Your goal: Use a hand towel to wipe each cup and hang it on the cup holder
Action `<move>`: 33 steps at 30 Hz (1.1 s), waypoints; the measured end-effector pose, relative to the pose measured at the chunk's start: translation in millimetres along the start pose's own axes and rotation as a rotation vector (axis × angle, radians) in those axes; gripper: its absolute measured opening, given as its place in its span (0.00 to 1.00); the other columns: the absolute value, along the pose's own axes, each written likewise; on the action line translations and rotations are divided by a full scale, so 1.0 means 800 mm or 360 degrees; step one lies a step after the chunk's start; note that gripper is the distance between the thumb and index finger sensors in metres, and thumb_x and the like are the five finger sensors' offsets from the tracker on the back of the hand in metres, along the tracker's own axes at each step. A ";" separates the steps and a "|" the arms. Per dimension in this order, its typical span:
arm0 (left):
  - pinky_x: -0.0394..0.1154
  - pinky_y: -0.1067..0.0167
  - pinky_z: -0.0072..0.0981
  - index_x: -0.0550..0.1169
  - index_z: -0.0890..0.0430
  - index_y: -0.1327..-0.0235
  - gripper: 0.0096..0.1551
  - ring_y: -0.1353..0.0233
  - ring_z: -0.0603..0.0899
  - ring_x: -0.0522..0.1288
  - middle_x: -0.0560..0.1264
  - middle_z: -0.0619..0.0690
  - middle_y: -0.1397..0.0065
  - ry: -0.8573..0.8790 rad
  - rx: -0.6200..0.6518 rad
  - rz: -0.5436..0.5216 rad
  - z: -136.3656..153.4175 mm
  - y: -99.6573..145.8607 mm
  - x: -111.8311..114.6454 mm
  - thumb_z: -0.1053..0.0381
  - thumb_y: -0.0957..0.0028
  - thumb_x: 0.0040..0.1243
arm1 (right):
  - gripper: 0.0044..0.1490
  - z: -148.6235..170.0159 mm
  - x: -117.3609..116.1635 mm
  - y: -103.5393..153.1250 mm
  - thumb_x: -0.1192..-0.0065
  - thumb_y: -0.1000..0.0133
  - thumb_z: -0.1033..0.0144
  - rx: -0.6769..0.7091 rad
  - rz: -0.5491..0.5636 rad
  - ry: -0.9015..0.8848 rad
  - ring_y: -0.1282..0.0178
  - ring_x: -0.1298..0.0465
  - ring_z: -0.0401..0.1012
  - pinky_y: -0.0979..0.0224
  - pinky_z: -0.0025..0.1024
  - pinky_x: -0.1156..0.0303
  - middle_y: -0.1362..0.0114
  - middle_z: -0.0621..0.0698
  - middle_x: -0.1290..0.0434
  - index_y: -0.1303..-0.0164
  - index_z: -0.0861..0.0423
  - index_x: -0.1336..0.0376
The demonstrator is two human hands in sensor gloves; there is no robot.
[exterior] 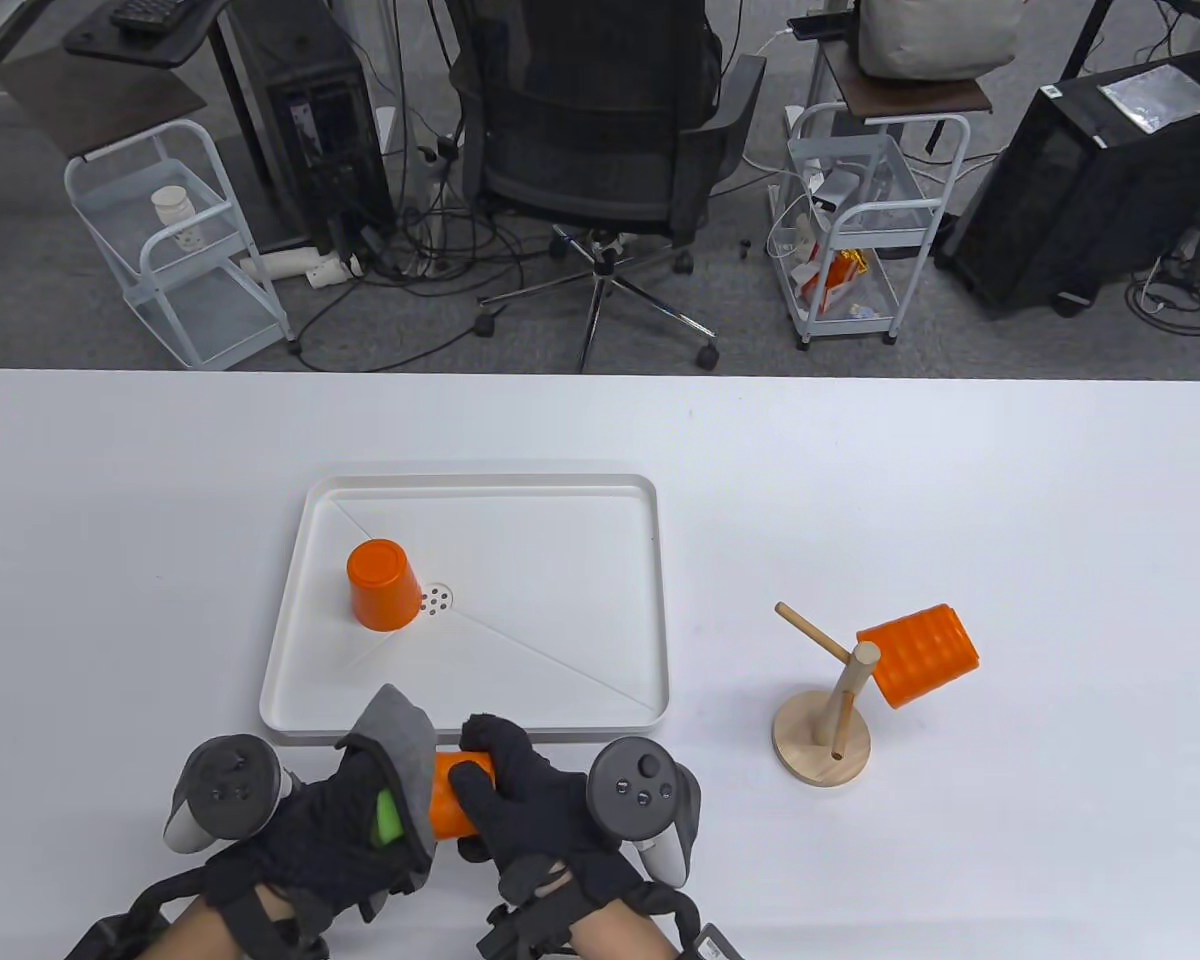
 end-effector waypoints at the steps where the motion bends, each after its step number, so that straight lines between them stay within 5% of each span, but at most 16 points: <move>1: 0.72 0.34 0.62 0.40 0.27 0.31 0.49 0.37 0.60 0.77 0.37 0.47 0.17 0.0038 0.0000 -0.0002 0.002 0.000 0.000 0.29 0.49 0.60 | 0.48 -0.003 0.000 0.000 0.49 0.46 0.38 0.0035 0.0001 0.0033 0.64 0.15 0.49 0.53 0.50 0.17 0.36 0.67 0.28 0.27 0.60 0.49; 11: 0.73 0.38 0.62 0.39 0.31 0.30 0.49 0.41 0.59 0.78 0.38 0.50 0.17 0.0457 -0.0021 -0.0022 0.022 -0.002 0.001 0.29 0.47 0.58 | 0.47 -0.021 -0.010 0.000 0.46 0.45 0.44 0.0259 -0.0095 0.0184 0.38 0.24 0.58 0.30 0.61 0.29 0.22 0.63 0.42 0.24 0.54 0.59; 28: 0.70 0.33 0.63 0.40 0.27 0.32 0.49 0.37 0.60 0.76 0.36 0.47 0.17 -0.0402 0.0014 0.0041 -0.019 0.003 0.005 0.30 0.49 0.61 | 0.49 0.027 -0.006 0.002 0.49 0.45 0.39 -0.0345 -0.0104 -0.0322 0.67 0.13 0.50 0.59 0.51 0.16 0.41 0.71 0.26 0.30 0.67 0.46; 33: 0.71 0.33 0.63 0.40 0.27 0.32 0.49 0.37 0.60 0.76 0.37 0.46 0.17 -0.0376 0.0013 0.0029 -0.020 0.004 0.004 0.30 0.49 0.61 | 0.49 0.025 -0.006 0.003 0.49 0.45 0.38 -0.0320 -0.0086 -0.0312 0.68 0.14 0.50 0.59 0.51 0.16 0.42 0.70 0.25 0.30 0.67 0.46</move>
Point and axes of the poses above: the tracker on the back of each hand, its own z axis roughly to the little-finger side, its own y axis roughly from the fingertips to the wrist, x = y × z, the point moved 5 cm from there along -y, roughly from the wrist to the fingertips
